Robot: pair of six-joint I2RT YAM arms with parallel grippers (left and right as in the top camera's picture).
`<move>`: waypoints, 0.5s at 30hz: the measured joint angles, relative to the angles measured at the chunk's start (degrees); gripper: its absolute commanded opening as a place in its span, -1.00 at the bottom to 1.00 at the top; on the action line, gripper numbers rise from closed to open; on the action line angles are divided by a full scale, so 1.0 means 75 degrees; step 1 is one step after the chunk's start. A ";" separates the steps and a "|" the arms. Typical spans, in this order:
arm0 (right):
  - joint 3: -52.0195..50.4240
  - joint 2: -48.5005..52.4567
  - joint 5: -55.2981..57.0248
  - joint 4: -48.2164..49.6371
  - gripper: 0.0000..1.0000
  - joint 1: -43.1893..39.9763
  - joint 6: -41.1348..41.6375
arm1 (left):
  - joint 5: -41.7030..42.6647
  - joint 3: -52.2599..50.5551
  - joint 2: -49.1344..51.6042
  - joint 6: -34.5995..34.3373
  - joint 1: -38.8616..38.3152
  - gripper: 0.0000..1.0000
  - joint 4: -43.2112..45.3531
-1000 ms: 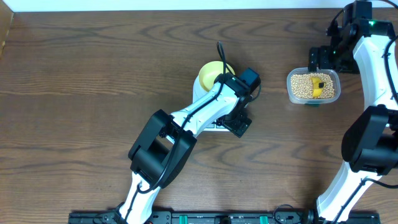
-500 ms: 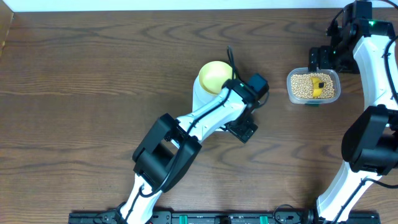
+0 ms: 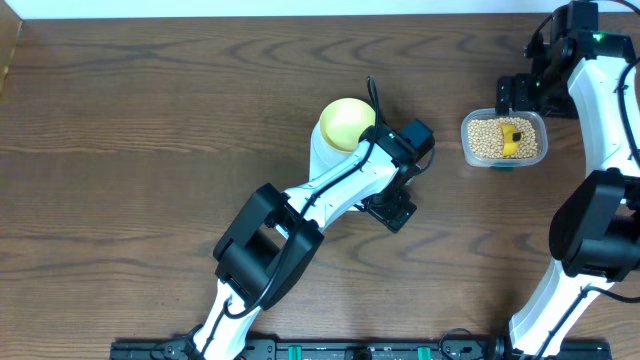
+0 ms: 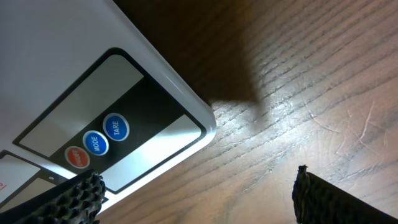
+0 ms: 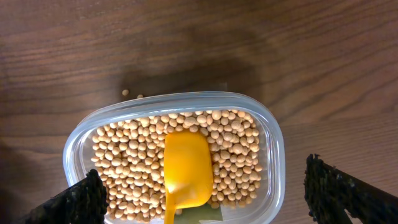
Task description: Scoop item into bowl and weigh 50g on scale
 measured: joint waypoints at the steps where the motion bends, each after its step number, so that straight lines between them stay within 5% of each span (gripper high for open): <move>1: 0.0000 0.0000 0.0000 0.0000 0.99 0.0000 0.0000 | 0.0009 0.0000 0.0000 0.0000 0.0000 0.96 0.0000; 15: 0.0000 0.0000 0.0000 0.0000 0.98 0.0000 0.0000 | 0.0122 0.0000 0.0067 0.0128 0.0128 0.96 0.0006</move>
